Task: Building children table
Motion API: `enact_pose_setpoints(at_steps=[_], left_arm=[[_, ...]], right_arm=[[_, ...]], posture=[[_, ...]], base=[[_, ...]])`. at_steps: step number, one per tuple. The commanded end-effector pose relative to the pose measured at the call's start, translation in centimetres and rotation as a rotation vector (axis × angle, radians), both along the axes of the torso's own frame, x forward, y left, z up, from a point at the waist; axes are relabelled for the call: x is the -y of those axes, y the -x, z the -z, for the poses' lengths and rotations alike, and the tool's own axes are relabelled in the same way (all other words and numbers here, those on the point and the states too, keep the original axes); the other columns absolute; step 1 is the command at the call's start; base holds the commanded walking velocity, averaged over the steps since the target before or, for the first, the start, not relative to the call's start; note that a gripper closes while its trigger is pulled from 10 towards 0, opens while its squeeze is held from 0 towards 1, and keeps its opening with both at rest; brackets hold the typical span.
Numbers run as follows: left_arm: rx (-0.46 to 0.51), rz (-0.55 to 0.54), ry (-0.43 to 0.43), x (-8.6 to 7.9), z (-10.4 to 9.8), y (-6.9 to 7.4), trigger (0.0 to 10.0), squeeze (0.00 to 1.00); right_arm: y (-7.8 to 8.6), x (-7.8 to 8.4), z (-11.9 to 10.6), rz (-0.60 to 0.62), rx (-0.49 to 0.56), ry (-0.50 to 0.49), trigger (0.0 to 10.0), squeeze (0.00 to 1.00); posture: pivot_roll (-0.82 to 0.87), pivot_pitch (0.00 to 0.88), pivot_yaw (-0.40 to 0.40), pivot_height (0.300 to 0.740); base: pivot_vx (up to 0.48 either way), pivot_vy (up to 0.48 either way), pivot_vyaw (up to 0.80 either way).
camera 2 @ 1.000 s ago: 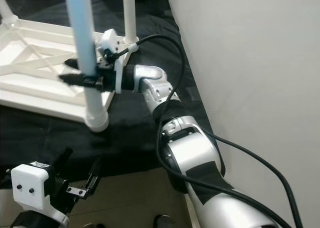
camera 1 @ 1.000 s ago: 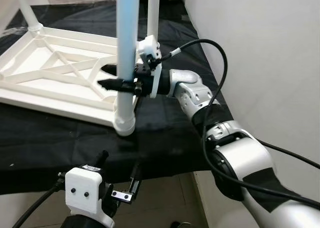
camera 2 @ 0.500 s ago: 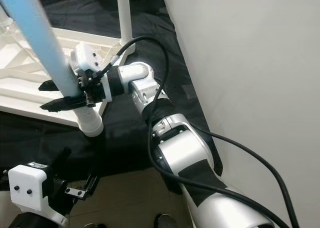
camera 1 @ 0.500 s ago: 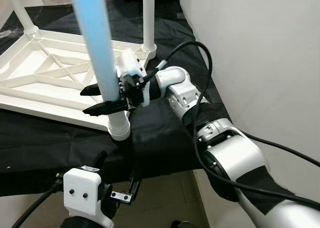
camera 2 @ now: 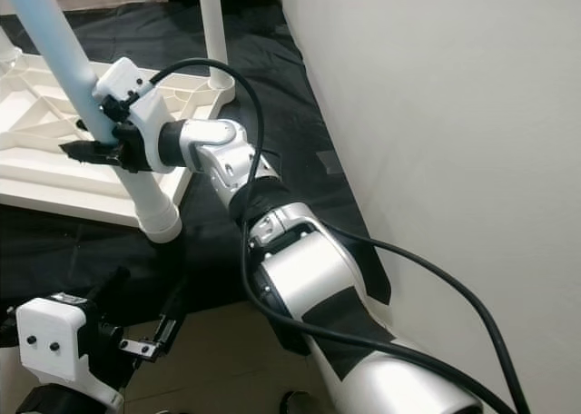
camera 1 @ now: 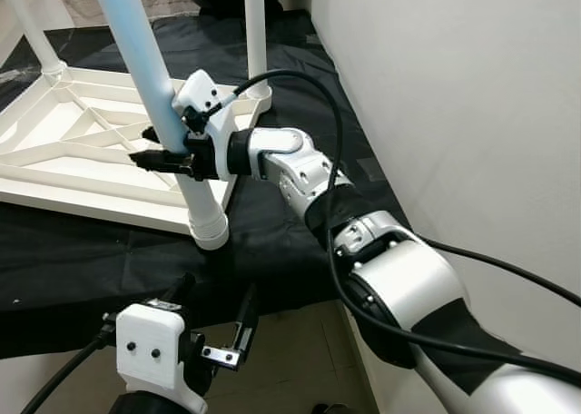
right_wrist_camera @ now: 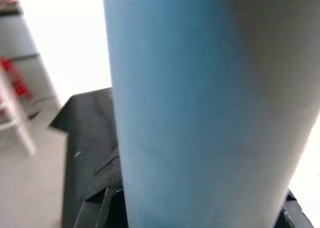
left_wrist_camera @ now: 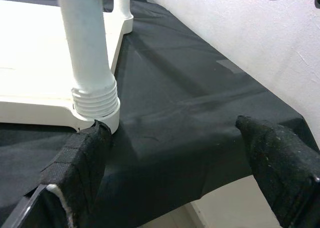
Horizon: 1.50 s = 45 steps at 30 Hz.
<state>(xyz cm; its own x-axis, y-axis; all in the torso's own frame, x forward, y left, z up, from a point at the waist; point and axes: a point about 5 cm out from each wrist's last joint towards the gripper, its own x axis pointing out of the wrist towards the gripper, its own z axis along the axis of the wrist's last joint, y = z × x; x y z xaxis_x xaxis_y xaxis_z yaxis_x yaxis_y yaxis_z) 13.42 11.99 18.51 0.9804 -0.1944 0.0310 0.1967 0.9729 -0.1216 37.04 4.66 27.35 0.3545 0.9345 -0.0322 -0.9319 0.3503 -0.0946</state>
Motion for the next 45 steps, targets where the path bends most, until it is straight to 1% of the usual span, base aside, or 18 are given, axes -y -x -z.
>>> enact_pose_setpoints(at_steps=[1,3,7,9,15,17,20,22,23,27,28,31,33,35,40,42,44,45], left_arm=[[-0.012,-0.003,-0.003,0.1,0.1,0.1,10.0,0.0],[-0.011,-0.003,-0.003,0.1,0.1,0.1,10.0,0.0],[-0.011,-0.002,-0.003,0.1,0.1,0.1,10.0,0.0],[-0.008,-0.001,-0.004,0.0,0.1,0.0,10.0,0.0],[-0.004,0.0,-0.008,-0.1,0.1,-0.1,10.0,0.0],[-0.004,0.001,-0.01,-0.1,0.1,-0.1,10.0,0.0],[-0.004,0.002,-0.012,-0.2,0.2,-0.2,10.0,0.0],[-0.004,0.002,-0.012,-0.2,0.2,-0.2,10.0,0.0],[-0.003,0.003,-0.011,-0.2,0.2,-0.3,10.0,0.0],[-0.002,0.004,-0.012,-0.2,0.2,-0.3,10.0,0.0],[-0.001,0.004,-0.011,-0.2,0.2,-0.3,10.0,0.0],[-0.001,0.004,-0.011,-0.2,0.2,-0.3,10.0,0.0],[-0.003,0.003,-0.01,-0.2,0.2,-0.3,10.0,0.0],[-0.003,0.003,-0.01,-0.2,0.2,-0.3,10.0,0.0],[-0.004,0.002,-0.01,-0.2,0.2,-0.3,10.0,0.0],[-0.005,0.001,-0.01,-0.2,0.2,-0.3,10.0,0.0],[-0.005,0.0,-0.01,-0.2,0.2,-0.3,10.0,0.0],[-0.005,0.0,-0.01,-0.2,0.2,-0.3,10.0,0.0]], right_arm=[[-0.6,1.8,6.0,0.172,-0.2,0.094,10.0,0.0],[-1.3,2.9,6.3,0.306,-0.22,0.049,10.0,0.0],[-1.5,3.2,6.3,0.345,-0.22,0.033,10.0,0.0],[-1.9,3.9,6.3,0.427,-0.222,-0.02,10.0,0.0],[-2.6,5.2,5.7,0.565,-0.2,-0.141,10.0,0.0],[-2.9,5.8,5.4,0.662,-0.157,-0.191,10.0,0.0],[-2.9,6.0,4.9,0.712,-0.096,-0.212,10.0,0.0],[-2.9,6.0,4.9,0.712,-0.096,-0.212,10.0,0.0],[-2.5,5.2,4.1,0.682,-0.019,-0.226,10.0,0.0],[-2.0,4.5,3.7,0.646,0.031,-0.225,10.0,0.0],[-1.7,4.0,3.5,0.641,0.091,-0.195,10.0,0.0],[-1.7,3.8,3.4,0.643,0.118,-0.182,10.0,0.0],[-1.8,3.6,3.7,0.72,0.162,-0.086,10.0,0.0],[-2.0,3.7,3.7,0.773,0.168,-0.057,10.0,0.0],[-2.2,3.6,3.8,0.82,0.144,-0.051,10.0,0.0],[-2.2,3.6,3.8,0.818,0.11,-0.059,10.0,0.0],[-2.3,3.4,4.1,0.784,0.029,-0.087,10.0,0.0],[-2.3,3.4,4.1,0.784,0.029,-0.087,10.0,0.0]], posture=[[0.13,0.257,-0.068,0.74],[0.12,0.253,-0.068,0.74],[0.12,0.253,-0.068,0.74],[0.12,0.249,-0.063,0.74],[0.12,0.249,-0.063,0.74],[0.12,0.244,-0.06,0.74],[0.12,0.244,-0.06,0.74],[0.12,0.244,-0.06,0.74],[0.12,0.245,-0.057,0.74],[0.12,0.245,-0.057,0.74],[0.12,0.248,-0.056,0.74],[0.12,0.248,-0.056,0.74],[0.12,0.248,-0.056,0.74],[0.11,0.253,-0.059,0.74],[0.11,0.253,-0.059,0.74],[0.11,0.253,-0.059,0.74],[0.12,0.255,-0.06,0.74],[0.12,0.255,-0.06,0.74]], base=[[0.0,0.0,0.0],[0.0,0.0,0.0],[0.0,0.0,0.0],[0.0,0.0,0.0],[0.0,0.0,0.0],[0.0,0.0,0.0],[0.0,0.0,0.0],[0.0,0.0,0.0],[0.0,0.0,0.0],[0.0,0.0,0.0],[0.0,0.0,0.0],[0.0,0.0,0.0],[0.0,0.0,0.0],[0.0,0.0,0.0],[0.0,0.0,0.0],[0.0,0.0,0.0],[0.0,0.0,0.0],[0.0,0.0,0.0]])
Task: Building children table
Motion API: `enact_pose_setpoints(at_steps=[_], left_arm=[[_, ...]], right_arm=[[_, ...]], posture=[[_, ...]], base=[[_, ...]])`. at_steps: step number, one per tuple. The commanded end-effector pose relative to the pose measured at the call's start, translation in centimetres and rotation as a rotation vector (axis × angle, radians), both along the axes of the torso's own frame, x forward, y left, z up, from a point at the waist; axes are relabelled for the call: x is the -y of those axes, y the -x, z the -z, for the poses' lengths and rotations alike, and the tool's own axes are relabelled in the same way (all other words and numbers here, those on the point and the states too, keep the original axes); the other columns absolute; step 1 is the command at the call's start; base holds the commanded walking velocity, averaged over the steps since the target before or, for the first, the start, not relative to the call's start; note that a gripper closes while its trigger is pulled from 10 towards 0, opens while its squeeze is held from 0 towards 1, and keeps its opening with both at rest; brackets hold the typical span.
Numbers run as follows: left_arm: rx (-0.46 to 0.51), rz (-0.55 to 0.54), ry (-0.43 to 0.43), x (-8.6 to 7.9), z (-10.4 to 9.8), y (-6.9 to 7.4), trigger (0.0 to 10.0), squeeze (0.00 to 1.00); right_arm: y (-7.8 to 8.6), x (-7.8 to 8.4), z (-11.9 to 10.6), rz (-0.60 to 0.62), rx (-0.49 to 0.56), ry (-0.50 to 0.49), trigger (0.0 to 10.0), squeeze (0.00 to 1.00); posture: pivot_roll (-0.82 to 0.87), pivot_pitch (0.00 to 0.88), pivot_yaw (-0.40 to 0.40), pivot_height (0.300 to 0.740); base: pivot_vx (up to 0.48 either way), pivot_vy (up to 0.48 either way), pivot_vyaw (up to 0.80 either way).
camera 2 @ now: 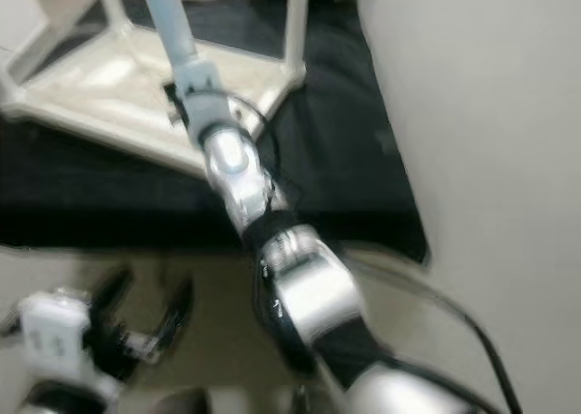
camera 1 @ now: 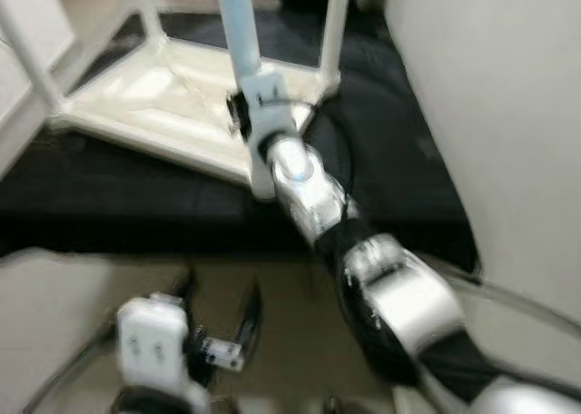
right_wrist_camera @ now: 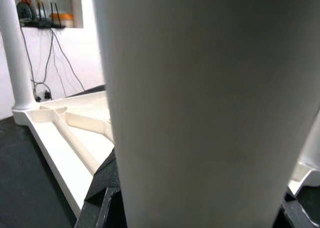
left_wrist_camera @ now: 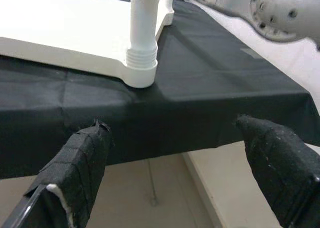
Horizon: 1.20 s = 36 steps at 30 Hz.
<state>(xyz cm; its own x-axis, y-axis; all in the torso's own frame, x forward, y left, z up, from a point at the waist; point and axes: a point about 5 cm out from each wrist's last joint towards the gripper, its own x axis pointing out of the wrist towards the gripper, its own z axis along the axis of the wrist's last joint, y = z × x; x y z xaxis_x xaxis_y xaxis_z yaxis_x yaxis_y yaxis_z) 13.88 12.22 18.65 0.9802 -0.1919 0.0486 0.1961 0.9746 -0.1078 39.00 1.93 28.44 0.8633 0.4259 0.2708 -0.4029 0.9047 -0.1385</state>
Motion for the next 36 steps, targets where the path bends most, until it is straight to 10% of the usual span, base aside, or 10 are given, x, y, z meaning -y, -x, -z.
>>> enact_pose_setpoints(at_steps=[1,36], left_arm=[[-0.025,0.002,0.0,0.0,0.3,0.2,10.0,0.0],[-0.026,-0.005,0.002,0.0,0.3,0.2,10.0,0.0]], right_arm=[[-0.2,0.4,5.7,-0.049,-0.299,-0.014,10.0,0.0],[2.2,-2.5,8.2,-0.554,-0.465,0.286,10.0,0.0]], posture=[[0.12,0.255,-0.062,0.74],[0.11,0.261,-0.071,0.74]], base=[[0.0,0.0,0.0],[0.0,0.0,0.0]])
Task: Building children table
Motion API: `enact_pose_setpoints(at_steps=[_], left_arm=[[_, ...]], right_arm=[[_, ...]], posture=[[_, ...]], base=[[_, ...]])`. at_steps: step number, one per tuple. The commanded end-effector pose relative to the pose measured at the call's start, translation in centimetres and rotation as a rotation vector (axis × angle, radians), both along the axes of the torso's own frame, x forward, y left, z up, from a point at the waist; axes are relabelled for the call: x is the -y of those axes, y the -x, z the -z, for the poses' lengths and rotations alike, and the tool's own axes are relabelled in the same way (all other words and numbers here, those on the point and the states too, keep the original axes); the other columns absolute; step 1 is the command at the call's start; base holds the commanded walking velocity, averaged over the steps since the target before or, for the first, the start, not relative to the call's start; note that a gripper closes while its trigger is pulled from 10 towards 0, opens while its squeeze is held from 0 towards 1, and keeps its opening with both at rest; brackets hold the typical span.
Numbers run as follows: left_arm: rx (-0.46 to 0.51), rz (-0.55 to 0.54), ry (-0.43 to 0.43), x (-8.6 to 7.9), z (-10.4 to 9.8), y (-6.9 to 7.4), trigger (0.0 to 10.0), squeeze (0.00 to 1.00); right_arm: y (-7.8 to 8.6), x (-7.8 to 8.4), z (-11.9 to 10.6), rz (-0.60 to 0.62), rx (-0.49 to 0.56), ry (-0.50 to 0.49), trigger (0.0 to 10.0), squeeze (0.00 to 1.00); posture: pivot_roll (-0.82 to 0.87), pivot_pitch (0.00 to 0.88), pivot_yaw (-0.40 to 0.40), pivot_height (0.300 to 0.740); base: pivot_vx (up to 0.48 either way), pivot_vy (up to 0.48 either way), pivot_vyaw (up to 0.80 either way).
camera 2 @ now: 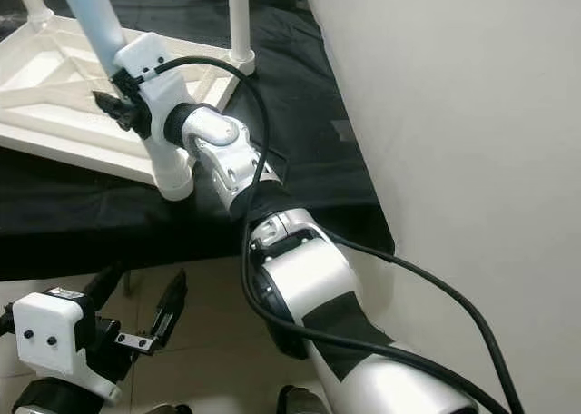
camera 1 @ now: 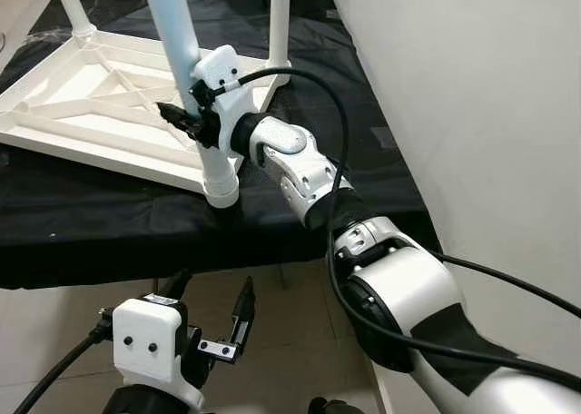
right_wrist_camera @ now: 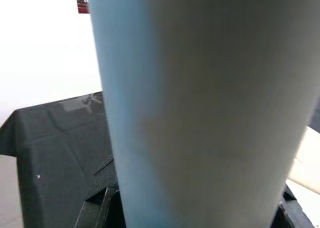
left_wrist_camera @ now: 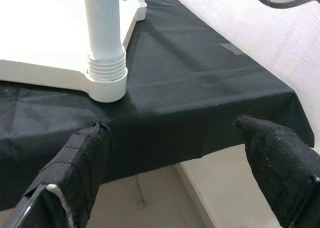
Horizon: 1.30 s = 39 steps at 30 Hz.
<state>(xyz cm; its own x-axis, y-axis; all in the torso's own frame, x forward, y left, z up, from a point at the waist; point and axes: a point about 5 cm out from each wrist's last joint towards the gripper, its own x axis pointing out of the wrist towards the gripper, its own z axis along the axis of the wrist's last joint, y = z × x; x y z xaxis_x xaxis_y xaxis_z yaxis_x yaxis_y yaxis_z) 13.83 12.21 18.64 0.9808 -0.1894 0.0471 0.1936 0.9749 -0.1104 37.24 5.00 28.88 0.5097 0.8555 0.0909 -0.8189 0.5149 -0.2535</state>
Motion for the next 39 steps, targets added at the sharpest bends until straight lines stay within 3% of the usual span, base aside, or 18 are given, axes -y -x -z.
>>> enact_pose_setpoints(at_steps=[1,3,7,17,21,23,24,26,28,29,30,31,32,34,39], left_arm=[[-0.024,-0.003,0.0,0.0,0.3,0.2,10.0,0.0],[-0.024,-0.002,0.001,0.1,0.3,0.2,10.0,0.0],[-0.023,-0.003,0.0,0.1,0.3,0.2,10.0,0.0],[-0.022,-0.003,0.0,0.1,0.4,0.1,10.0,0.0],[-0.019,-0.002,-0.001,0.0,0.7,-0.3,10.0,0.0],[-0.018,-0.003,0.0,0.0,0.8,-0.4,10.0,0.0],[-0.01,-0.008,-0.005,-0.2,0.9,-0.7,10.0,0.0],[-0.008,-0.009,-0.007,-0.2,0.9,-0.8,10.0,0.0],[0.001,-0.014,-0.018,-0.4,0.9,-1.4,10.0,0.0],[0.001,-0.014,-0.018,-0.4,0.9,-1.4,10.0,0.0],[0.003,-0.015,-0.015,-0.5,1.0,-1.8,10.0,0.72],[0.003,-0.015,-0.011,-0.6,1.1,-2.2,10.0,0.72],[0.005,-0.021,-0.026,-0.7,1.1,-2.6,10.0,1.0],[0.007,-0.027,-0.042,-0.7,1.2,-3.0,10.0,1.0],[-0.009,-0.077,-0.184,-1.6,1.6,-5.9,10.0,1.0]], right_arm=[[0.3,0.6,8.6,0.038,-0.348,0.188,10.0,0.0],[0.3,0.7,8.5,0.046,-0.339,0.19,10.0,0.0],[-0.7,1.5,8.0,0.224,-0.368,0.1,10.0,0.0],[-0.7,1.7,8.4,0.242,-0.387,0.047,10.0,0.0],[-1.8,2.6,3.7,0.255,-0.31,-0.21,10.0,0.0],[-2.1,2.9,2.7,0.26,-0.291,-0.253,10.0,0.0],[-2.5,3.9,0.3,0.267,-0.253,-0.334,10.0,0.0],[-2.6,4.1,-0.1,0.268,-0.246,-0.348,10.0,0.0],[-2.8,5.1,-2.7,0.239,-0.199,-0.425,10.0,0.0],[-2.8,5.1,-2.7,0.239,-0.199,-0.425,10.0,0.0],[-2.8,5.7,-4.0,0.204,-0.184,-0.47,10.0,0.0],[-2.7,6.0,-4.8,0.179,-0.176,-0.499,10.0,0.0],[-2.5,6.3,-5.1,0.144,-0.166,-0.517,10.0,0.0],[-2.4,6.4,-5.2,0.119,-0.154,-0.526,10.0,0.0],[0.0,7.1,-4.4,-0.045,-0.095,-0.605,10.0,0.0]], posture=[[0.11,0.261,-0.071,0.74],[0.11,0.261,-0.071,0.74],[0.11,0.257,-0.072,0.74],[0.11,0.245,-0.072,0.74],[0.11,0.202,-0.068,0.74],[0.11,0.202,-0.068,0.74],[0.11,0.187,-0.068,0.74],[0.11,0.187,-0.068,0.74],[0.09,0.15,-0.065,0.74],[0.09,0.15,-0.065,0.74],[0.09,0.136,-0.063,0.74],[0.09,0.132,-0.063,0.74],[0.08,0.12,-0.061,0.74],[0.08,0.117,-0.06,0.74],[0.06,0.083,-0.041,0.74]], base=[[0.0,0.0,0.0],[0.0,0.0,0.0],[0.0,0.0,0.0],[0.0,0.0,0.0],[0.0,0.0,0.0],[0.0,0.0,0.0],[0.0,0.0,0.0],[0.0,0.0,0.0],[0.0,0.0,0.0],[0.0,0.0,0.0],[0.0,0.0,0.0],[0.0,0.0,0.0],[0.0,0.0,0.0],[0.0,0.0,0.0],[0.0,0.0,0.0]])
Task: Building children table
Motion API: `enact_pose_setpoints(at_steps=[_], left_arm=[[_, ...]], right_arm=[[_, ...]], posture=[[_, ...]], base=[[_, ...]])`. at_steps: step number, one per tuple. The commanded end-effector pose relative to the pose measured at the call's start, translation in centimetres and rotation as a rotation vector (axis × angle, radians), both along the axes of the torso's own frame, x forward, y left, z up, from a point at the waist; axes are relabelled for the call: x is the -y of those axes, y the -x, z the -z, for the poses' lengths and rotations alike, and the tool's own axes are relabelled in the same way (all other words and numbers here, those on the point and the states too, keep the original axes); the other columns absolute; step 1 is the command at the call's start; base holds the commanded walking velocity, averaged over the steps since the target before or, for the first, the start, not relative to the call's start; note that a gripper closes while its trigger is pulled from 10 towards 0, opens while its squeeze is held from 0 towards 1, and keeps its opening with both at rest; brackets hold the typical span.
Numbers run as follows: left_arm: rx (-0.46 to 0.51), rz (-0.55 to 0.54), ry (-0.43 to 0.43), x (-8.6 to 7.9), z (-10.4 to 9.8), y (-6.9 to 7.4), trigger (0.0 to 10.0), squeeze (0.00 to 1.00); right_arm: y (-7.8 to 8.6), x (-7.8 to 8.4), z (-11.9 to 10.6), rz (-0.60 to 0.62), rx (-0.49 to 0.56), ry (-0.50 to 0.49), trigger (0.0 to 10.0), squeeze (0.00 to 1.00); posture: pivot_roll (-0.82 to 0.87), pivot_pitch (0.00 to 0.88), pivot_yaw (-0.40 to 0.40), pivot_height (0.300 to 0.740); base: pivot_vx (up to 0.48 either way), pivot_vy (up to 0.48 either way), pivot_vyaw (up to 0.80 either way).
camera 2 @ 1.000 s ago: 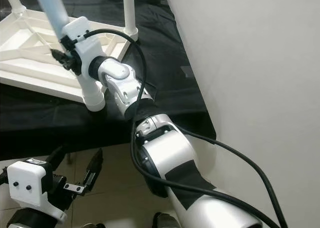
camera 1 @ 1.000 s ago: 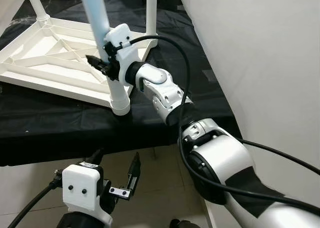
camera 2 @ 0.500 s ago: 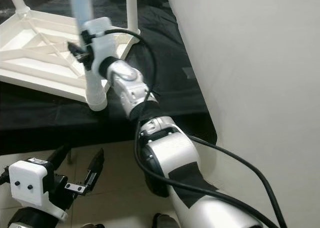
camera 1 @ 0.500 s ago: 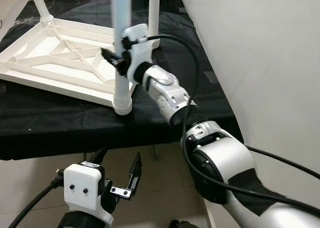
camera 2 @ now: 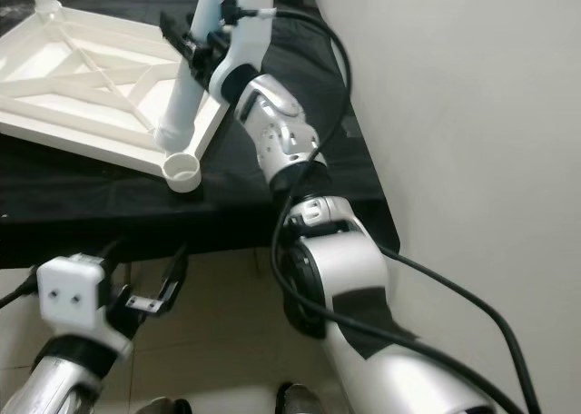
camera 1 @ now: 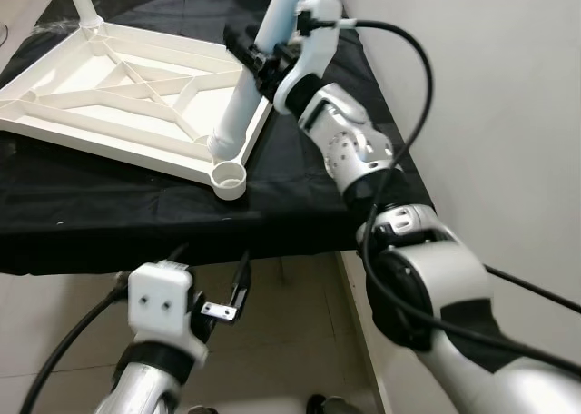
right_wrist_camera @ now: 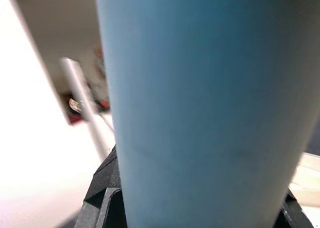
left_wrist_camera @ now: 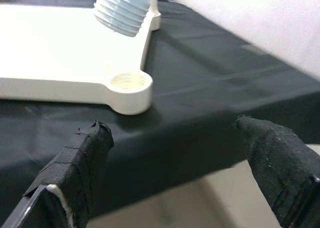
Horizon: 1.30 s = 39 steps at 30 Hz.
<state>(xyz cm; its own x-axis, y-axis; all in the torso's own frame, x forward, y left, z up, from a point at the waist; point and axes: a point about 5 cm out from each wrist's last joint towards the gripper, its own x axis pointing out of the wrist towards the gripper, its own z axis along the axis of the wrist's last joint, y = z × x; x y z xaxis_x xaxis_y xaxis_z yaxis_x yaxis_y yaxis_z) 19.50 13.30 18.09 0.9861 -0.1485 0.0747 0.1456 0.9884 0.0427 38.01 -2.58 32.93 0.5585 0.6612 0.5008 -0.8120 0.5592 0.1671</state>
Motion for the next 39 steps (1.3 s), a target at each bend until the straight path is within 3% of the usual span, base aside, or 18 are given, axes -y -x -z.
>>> enact_pose_setpoints(at_steps=[1,2,3,6,8,16,28,37,38,39], left_arm=[[-0.064,-0.035,-0.044,-0.6,1.1,-0.4,10.0,1.0],[-0.064,-0.035,-0.044,-0.6,1.1,-0.4,10.0,1.0],[-0.058,-0.044,-0.064,-0.9,0.9,-1.3,10.0,0.0],[-0.052,-0.05,-0.076,-1.0,0.8,-1.8,10.0,0.0],[-0.02,-0.033,-0.187,-1.0,-0.1,-4.3,10.0,0.0],[0.009,-0.02,-0.313,-0.4,-0.8,-6.7,10.0,0.0],[-0.137,0.028,-0.333,0.6,1.5,-6.6,10.0,0.0],[-0.159,0.02,-0.334,0.7,1.7,-6.8,10.0,0.0],[-0.162,0.023,-0.336,0.7,1.8,-6.8,9.0,0.0],[-0.162,0.023,-0.336,0.7,1.8,-6.8,9.0,0.0]], right_arm=[[1.0,-0.4,-0.2,-0.07,0.033,-0.015,10.0,0.0],[1.0,-0.4,-0.2,-0.07,0.033,-0.015,10.0,0.0],[1.5,-0.4,0.5,-0.106,0.035,-0.004,10.0,0.0],[1.8,-0.5,1.1,-0.13,0.035,0.004,10.0,0.0],[3.4,-1.1,3.8,-0.233,0.017,0.055,10.0,0.0],[5.5,-1.9,6.2,-0.304,-0.028,0.113,10.0,0.0],[6.3,-2.0,7.0,-0.32,-0.05,0.151,10.0,0.0],[6.6,-2.0,6.8,-0.315,-0.049,0.156,10.0,0.0],[6.6,-2.0,6.7,-0.314,-0.051,0.156,10.0,0.0],[6.6,-2.0,6.7,-0.314,-0.051,0.156,10.0,0.0]], posture=[[0.06,0.083,-0.041,0.74],[0.06,0.083,-0.041,0.74],[0.06,0.074,-0.038,0.74],[0.06,0.074,-0.038,0.74],[0.05,0.061,-0.034,0.74],[0.06,0.058,-0.033,0.74],[0.06,0.062,-0.033,0.74],[0.06,0.062,-0.033,0.74],[0.06,0.062,-0.033,0.74],[0.06,0.062,-0.033,0.74]], base=[[0.0,0.0,0.0],[0.0,0.0,0.0],[0.0,0.0,0.0],[0.0,0.0,0.0],[0.0,0.0,0.0],[0.0,0.0,0.0],[0.0,0.0,0.0],[0.0,0.0,0.0],[0.0,0.0,0.0],[0.0,0.0,0.0]])
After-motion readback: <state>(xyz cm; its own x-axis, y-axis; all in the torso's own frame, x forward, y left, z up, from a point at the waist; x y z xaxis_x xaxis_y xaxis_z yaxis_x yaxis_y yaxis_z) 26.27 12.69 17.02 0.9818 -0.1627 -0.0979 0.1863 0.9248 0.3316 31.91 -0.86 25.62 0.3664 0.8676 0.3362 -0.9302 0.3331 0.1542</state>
